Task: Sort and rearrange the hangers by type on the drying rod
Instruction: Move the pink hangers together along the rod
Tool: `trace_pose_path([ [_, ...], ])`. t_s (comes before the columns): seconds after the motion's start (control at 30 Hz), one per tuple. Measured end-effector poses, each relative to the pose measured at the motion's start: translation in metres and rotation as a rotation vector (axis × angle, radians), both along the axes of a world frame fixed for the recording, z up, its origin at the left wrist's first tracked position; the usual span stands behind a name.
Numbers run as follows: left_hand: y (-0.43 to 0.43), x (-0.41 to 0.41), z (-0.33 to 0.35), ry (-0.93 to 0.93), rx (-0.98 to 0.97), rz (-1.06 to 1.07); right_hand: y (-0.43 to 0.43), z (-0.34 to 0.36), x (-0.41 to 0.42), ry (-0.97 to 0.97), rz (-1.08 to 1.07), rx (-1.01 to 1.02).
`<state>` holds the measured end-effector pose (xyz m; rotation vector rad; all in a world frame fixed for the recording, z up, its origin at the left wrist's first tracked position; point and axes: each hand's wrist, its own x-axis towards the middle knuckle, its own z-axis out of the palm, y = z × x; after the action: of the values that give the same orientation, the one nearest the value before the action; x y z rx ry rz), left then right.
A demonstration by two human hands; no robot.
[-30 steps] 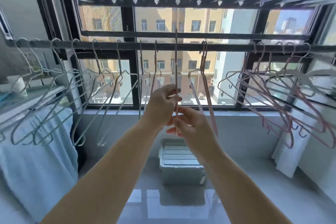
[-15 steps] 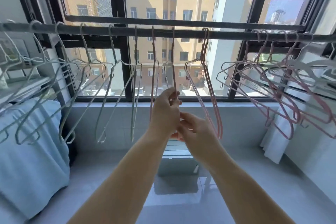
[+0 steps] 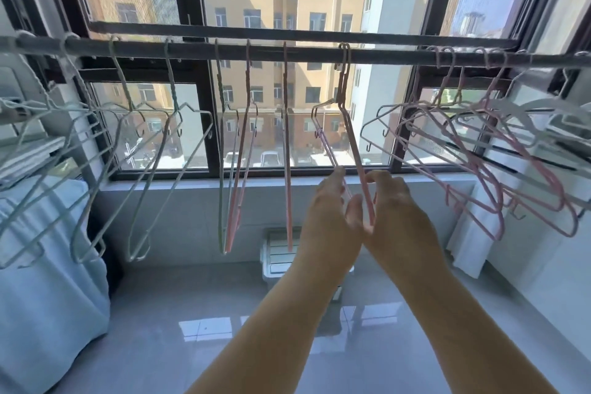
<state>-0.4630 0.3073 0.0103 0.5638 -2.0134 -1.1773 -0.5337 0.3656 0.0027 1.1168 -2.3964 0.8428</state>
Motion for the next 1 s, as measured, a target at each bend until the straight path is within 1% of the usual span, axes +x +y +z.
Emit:
trace_pose_path([
  [0.07,-0.002,-0.005,-0.005,-0.034,0.039,-0.021,0.0,-0.005,-0.002,-0.012,-0.005,-0.003],
  [0.2,-0.005,-0.012,-0.007,-0.036,0.057,-0.026,0.004,-0.001,-0.001,0.105,-0.019,-0.004],
  [0.27,-0.007,-0.015,-0.002,0.009,0.087,-0.023,0.005,0.003,0.002,0.205,-0.051,-0.025],
  [0.33,-0.011,-0.018,0.006,0.081,0.165,-0.036,0.003,0.004,0.002,0.295,-0.07,-0.078],
  [0.47,-0.019,-0.023,0.015,0.157,0.241,-0.03,0.0,0.001,0.004,0.349,-0.026,-0.062],
  [0.57,-0.022,-0.02,0.015,0.178,0.261,-0.018,-0.004,0.001,0.007,0.349,-0.039,-0.042],
  [0.83,-0.032,-0.012,0.01,0.158,0.221,0.032,-0.015,-0.004,0.016,0.346,-0.002,-0.046],
  [0.93,-0.031,-0.011,0.009,0.151,0.243,0.054,-0.009,0.0,0.017,0.226,0.054,0.019],
  [1.0,-0.03,-0.009,0.009,0.135,0.25,0.07,0.001,0.002,0.01,0.145,0.172,-0.087],
])
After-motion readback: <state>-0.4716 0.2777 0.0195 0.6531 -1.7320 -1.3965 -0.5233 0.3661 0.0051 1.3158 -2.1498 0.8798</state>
